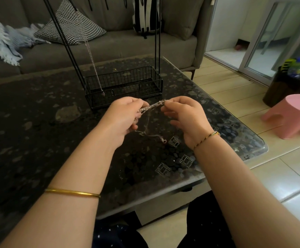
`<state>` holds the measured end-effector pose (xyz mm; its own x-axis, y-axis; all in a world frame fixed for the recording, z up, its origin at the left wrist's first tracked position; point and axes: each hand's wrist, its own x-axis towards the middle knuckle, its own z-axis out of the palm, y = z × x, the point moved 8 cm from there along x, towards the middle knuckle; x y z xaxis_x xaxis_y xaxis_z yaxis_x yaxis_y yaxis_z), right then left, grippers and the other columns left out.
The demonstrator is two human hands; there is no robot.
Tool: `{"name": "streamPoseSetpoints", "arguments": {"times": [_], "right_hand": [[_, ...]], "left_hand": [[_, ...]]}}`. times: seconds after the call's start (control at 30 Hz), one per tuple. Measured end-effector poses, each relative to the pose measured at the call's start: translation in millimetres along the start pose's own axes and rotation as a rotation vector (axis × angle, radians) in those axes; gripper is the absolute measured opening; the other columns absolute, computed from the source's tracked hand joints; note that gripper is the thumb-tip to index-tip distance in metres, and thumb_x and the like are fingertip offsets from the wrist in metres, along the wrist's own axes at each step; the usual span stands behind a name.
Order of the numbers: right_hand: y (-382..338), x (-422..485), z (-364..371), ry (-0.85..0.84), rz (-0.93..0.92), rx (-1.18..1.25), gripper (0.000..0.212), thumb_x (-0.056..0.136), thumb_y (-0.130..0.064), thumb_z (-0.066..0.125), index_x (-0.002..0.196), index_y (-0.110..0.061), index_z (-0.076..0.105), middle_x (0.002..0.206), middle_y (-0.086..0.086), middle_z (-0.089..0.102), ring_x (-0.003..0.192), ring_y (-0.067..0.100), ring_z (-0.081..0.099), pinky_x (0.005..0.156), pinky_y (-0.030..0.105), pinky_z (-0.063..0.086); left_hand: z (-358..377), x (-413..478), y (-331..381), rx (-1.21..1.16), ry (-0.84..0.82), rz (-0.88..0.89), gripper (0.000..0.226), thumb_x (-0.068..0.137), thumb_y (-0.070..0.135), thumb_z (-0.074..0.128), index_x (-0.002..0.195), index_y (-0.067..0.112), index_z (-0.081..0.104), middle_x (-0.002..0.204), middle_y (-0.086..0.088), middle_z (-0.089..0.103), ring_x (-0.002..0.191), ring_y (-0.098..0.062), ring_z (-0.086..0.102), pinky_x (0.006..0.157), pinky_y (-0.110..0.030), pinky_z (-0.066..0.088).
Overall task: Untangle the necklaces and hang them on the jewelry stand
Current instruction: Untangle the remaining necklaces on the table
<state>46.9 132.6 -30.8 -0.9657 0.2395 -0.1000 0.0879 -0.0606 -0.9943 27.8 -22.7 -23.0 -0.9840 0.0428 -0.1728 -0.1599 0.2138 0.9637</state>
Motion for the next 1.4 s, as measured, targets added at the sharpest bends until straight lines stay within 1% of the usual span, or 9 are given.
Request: {"name": "streamPoseSetpoints", "arguments": {"times": [0.1,0.33,0.53,0.7,0.8,0.97,1.1,1.27,1.4], "right_hand": [[3,2,3,-0.023,0.061,0.142,0.010,0.096,-0.012,0.051,0.086,-0.013,0.054,0.083,0.004,0.064,0.076,0.017,0.066,0.082,0.034,0.052],[7,2,7,-0.047,0.128,0.367,0.010,0.098,-0.010,0.045,0.090,-0.010,0.051,0.072,0.006,0.063,0.055,0.014,0.061,0.069,0.034,0.058],[5,2,7,-0.048,0.077,0.257,0.012,0.098,-0.011,0.045,0.088,-0.013,0.051,0.068,0.001,0.061,0.058,0.011,0.054,0.058,0.025,0.052],[7,6,-2,0.053,0.063,0.206,0.015,0.095,-0.008,0.047,0.084,-0.015,0.054,0.079,0.003,0.058,0.071,0.014,0.055,0.066,0.028,0.051],[11,6,-3,0.069,0.092,0.266,0.014,0.096,-0.009,0.046,0.085,-0.015,0.053,0.082,0.004,0.061,0.082,0.018,0.060,0.077,0.033,0.053],[11,3,2,0.069,0.120,0.409,0.013,0.099,-0.012,0.041,0.090,-0.014,0.049,0.075,0.004,0.061,0.076,0.020,0.067,0.083,0.038,0.055],[10,3,2,0.091,0.104,0.396,0.014,0.100,-0.013,0.038,0.089,-0.016,0.047,0.080,0.005,0.059,0.072,0.019,0.067,0.082,0.040,0.057],[9,2,6,0.071,0.114,0.449,0.017,0.102,-0.012,0.032,0.087,-0.015,0.042,0.082,0.008,0.058,0.069,0.021,0.068,0.079,0.038,0.057],[12,2,4,0.098,0.130,0.420,0.013,0.102,-0.013,0.033,0.092,-0.014,0.042,0.079,0.007,0.056,0.060,0.015,0.063,0.066,0.030,0.057]], "left_hand": [[5,-1,-1,0.008,-0.058,-0.024,0.024,0.098,0.034,0.051,0.087,0.020,0.067,0.047,0.013,0.039,0.050,-0.006,0.036,0.056,-0.024,0.036],[3,0,-4,0.103,-0.056,0.003,0.007,0.088,0.022,0.067,0.083,0.024,0.070,0.073,0.007,0.056,0.061,-0.008,0.043,0.059,-0.025,0.039],[2,3,-9,0.107,-0.003,-0.047,0.011,0.095,0.020,0.058,0.087,0.022,0.065,0.090,0.001,0.059,0.080,-0.011,0.052,0.065,-0.026,0.045],[-1,2,-14,0.053,0.066,-0.156,0.013,0.097,0.019,0.055,0.104,0.015,0.065,0.113,-0.007,0.060,0.100,-0.018,0.055,0.072,-0.030,0.050],[0,1,-15,0.031,0.064,-0.189,0.015,0.097,0.018,0.054,0.105,0.012,0.065,0.109,-0.006,0.060,0.100,-0.018,0.055,0.073,-0.031,0.051],[2,1,-13,0.111,0.045,-0.155,0.015,0.098,0.024,0.052,0.098,0.016,0.065,0.094,0.000,0.062,0.090,-0.014,0.055,0.078,-0.031,0.051],[1,-1,-15,0.148,0.026,-0.169,0.019,0.097,0.030,0.053,0.084,0.020,0.063,0.091,0.002,0.062,0.094,-0.015,0.055,0.089,-0.037,0.049],[2,-3,-16,0.174,0.015,-0.180,0.018,0.097,0.033,0.054,0.089,0.021,0.064,0.108,0.002,0.060,0.112,-0.021,0.052,0.099,-0.044,0.045],[1,-1,-9,0.273,0.048,-0.079,0.024,0.097,0.037,0.052,0.087,0.020,0.064,0.105,0.001,0.061,0.107,-0.019,0.054,0.100,-0.044,0.045]]}}
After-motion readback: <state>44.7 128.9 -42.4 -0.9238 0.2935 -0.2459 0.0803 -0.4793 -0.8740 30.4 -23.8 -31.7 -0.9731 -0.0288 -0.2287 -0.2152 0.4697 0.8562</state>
